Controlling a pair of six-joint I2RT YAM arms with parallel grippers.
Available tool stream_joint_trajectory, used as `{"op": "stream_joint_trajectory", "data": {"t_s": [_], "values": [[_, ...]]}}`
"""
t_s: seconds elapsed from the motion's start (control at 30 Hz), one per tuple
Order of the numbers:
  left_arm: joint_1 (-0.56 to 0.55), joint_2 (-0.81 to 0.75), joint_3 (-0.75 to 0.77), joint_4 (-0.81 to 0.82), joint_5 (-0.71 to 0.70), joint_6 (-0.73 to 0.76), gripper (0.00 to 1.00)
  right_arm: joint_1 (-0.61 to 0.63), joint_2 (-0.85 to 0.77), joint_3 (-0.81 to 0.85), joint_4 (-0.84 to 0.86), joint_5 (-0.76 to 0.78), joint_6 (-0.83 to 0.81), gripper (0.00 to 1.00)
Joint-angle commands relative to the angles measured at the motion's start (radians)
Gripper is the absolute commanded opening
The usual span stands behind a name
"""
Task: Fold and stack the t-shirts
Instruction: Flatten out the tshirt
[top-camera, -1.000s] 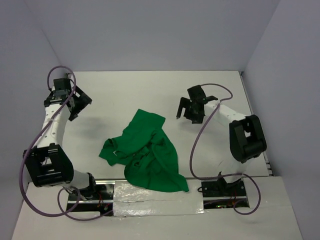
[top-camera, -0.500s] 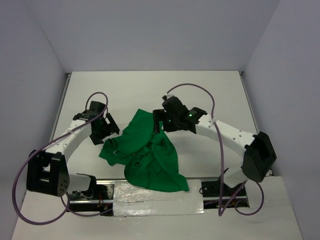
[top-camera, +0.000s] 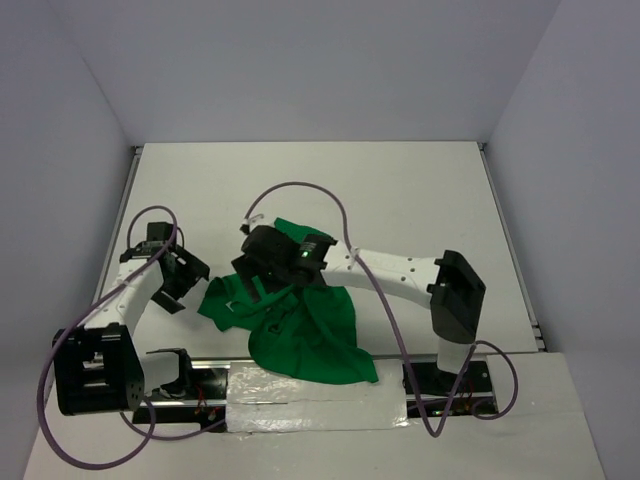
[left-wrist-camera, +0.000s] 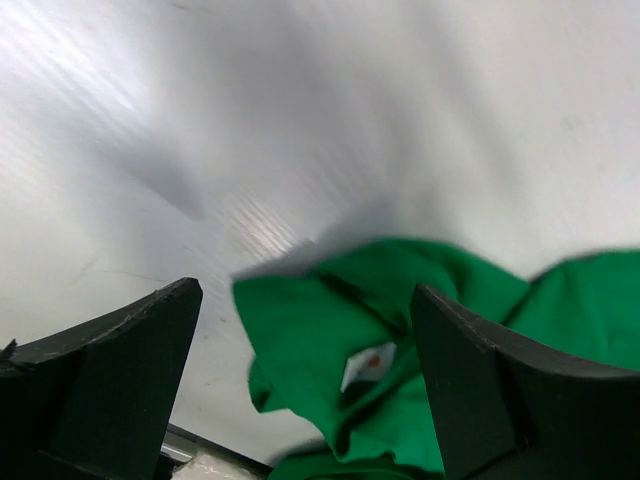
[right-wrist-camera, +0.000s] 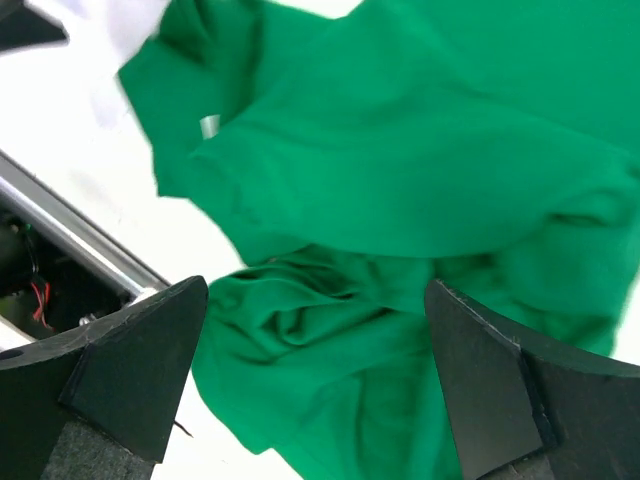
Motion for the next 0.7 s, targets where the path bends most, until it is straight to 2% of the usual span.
{"op": "stream_joint_trajectory", "data": {"t_s": [0.0, 0.3, 0.5, 0.6, 0.67], "values": [[0.084, 0.001, 0.018, 0.027, 0.057, 0.032, 0.99, 0.044, 0.083, 0.085, -0.006, 0.069, -0.034, 0.96], [0.186, 0.021, 0.111, 0.000, 0.071, 0.064, 0.99, 0.121, 0.298, 0.284, 0.000, 0.055, -0.091, 0.96], [0.215, 0.030, 0.143, -0.003, 0.080, 0.078, 0.99, 0.118, 0.451, 0.470, -0.089, 0.087, -0.133, 0.85], [0.222, 0.042, 0.176, -0.005, 0.085, 0.082, 0.99, 0.115, 0.465, 0.450, -0.081, 0.069, -0.128, 0.84], [0.232, 0.047, 0.199, -0.002, 0.085, 0.089, 0.99, 0.107, 0.476, 0.440, -0.085, 0.073, -0.122, 0.76]]}}
